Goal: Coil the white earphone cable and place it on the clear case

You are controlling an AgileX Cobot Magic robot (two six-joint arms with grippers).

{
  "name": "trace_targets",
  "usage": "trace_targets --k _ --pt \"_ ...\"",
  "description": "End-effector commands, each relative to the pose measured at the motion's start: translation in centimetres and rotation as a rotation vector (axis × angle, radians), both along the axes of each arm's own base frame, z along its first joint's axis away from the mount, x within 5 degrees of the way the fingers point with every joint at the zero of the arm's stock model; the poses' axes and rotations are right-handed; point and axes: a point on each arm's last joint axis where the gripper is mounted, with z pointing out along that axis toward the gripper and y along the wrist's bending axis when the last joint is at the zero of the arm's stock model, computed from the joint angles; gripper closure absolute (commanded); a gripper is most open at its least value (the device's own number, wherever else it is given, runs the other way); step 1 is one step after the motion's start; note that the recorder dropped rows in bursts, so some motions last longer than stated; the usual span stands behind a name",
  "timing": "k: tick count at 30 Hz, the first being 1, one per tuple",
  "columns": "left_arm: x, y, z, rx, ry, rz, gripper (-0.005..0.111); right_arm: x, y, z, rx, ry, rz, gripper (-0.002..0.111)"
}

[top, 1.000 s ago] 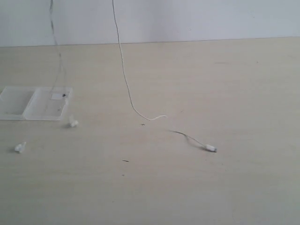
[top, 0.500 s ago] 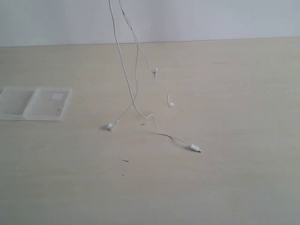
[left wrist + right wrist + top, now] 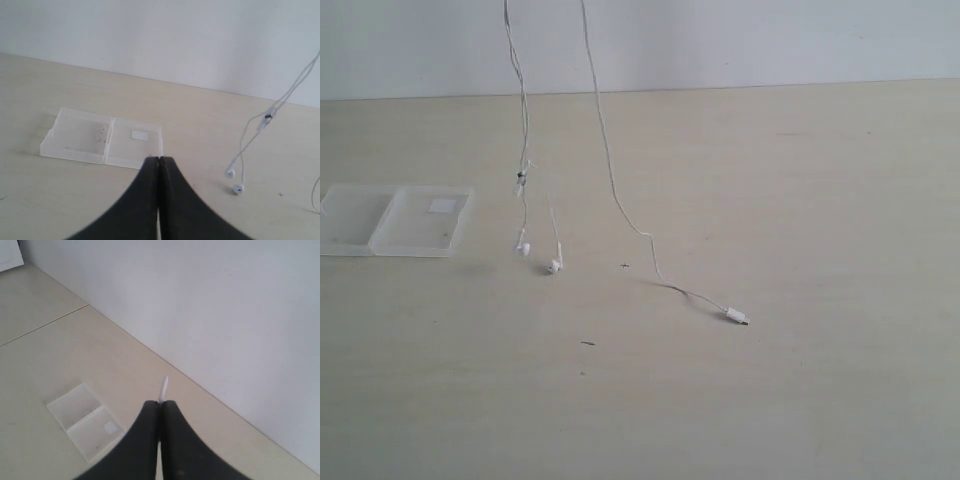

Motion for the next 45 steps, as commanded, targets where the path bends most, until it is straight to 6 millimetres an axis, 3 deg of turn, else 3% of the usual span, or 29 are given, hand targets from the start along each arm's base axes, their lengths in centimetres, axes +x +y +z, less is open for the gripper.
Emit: trace_targets --k 1,6,10,15,20,24,30,37,45 --pt "0.0 0.0 0.2 0.000 -0.013 -0.001 0.107 -1.4 0.9 0.8 -0.013 -0.097 -0.041 0.108" --pt "0.0 0.0 0.2 0.000 -0.013 -0.001 0.107 -3.1 0.7 1.2 -0.012 -0.053 -0.009 0.108" --pt "0.0 0.0 0.2 0.000 -0.013 -0.001 0.107 -2.6 0.4 1.6 0.005 -0.098 -0.079 0.108" --pt "0.0 0.0 0.2 0.000 -0.013 -0.001 0.107 -1.5 -1.7 2.0 -0.133 -0.223 -0.277 0.108" --pt "0.0 0.0 0.2 0.000 -0.013 -0.001 0.107 -1.7 -2.1 1.0 -0.104 -0.172 -0.318 0.108" --pt "0.0 0.0 0.2 0.000 -0.013 -0.001 0.107 -2.5 -2.4 0.5 0.061 -0.215 -0.277 0.108" --pt "0.0 0.0 0.2 0.000 -0.013 -0.001 0.107 -4.9 -4.8 0.0 0.189 -0.243 -0.232 0.108" --pt "0.0 0.0 0.2 0.000 -0.013 -0.001 0.107 -6.9 -5.8 -1.6 0.188 -0.208 -0.096 0.108" --pt "0.0 0.0 0.2 0.000 -0.013 -0.001 0.107 -8.0 -6.0 -1.3 0.217 -0.190 -0.013 0.108"
